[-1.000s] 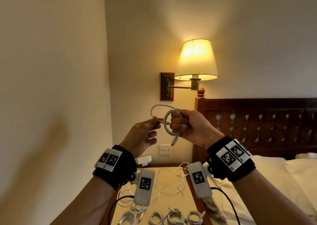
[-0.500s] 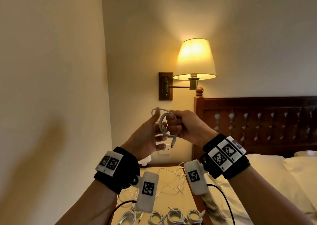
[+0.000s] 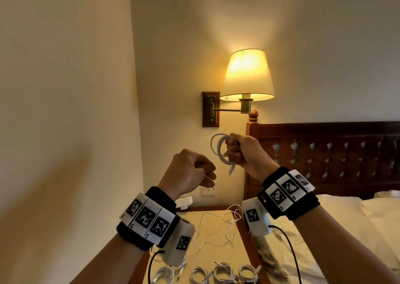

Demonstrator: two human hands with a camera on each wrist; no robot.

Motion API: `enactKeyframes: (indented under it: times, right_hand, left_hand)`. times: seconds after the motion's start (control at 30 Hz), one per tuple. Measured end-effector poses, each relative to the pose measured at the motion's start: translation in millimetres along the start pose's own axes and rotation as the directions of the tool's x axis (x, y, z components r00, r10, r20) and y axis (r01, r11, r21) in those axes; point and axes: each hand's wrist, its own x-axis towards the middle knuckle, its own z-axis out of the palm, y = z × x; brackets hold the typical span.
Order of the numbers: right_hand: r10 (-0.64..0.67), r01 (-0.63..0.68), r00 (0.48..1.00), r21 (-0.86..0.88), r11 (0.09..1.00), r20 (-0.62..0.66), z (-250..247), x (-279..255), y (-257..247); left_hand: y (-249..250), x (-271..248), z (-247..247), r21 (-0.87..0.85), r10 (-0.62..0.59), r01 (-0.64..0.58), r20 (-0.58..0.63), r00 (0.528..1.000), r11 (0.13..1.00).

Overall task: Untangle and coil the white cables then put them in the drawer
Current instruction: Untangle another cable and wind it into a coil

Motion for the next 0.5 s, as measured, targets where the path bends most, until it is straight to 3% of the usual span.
enactKeyframes:
  times: [0.13,0.23,0.33,0.43,0.5]
  right_hand:
    - [-0.013,0.011,0.999,0.032,0.999,0.051,-2.9,-1.8,-1.4]
    - [-0.044,0.043,0.996,0.021,0.999,0.075,1.6,-3.7,1.0]
    - [-0.051,0.047,0.994,0.045,0.998,0.095,4.2,-4.3,2.7]
    - [-0.048,0.041,0.992,0.063,0.997,0.113,4.6,-4.2,2.9]
    - [-0.043,0.036,0.993,0.065,0.997,0.109,3.8,-3.2,2.9]
  left_hand:
    - [5.2,-4.0,4.3,-0.12,0.017,-0.025,-0.067,0.998,0.992]
    - [8.7,-3.8,14.2,-0.102,0.136,-0.153,-0.157,0.978,0.983]
    - [2.7,-0.9,20.8,0.027,0.336,-0.339,-0.234,0.912,0.94]
    - [-7.5,2.6,23.2,0.096,0.435,-0.427,-0.292,0.852,0.899]
    - [-12.2,3.9,22.5,0.197,0.54,-0.503,-0.305,0.784,0.842]
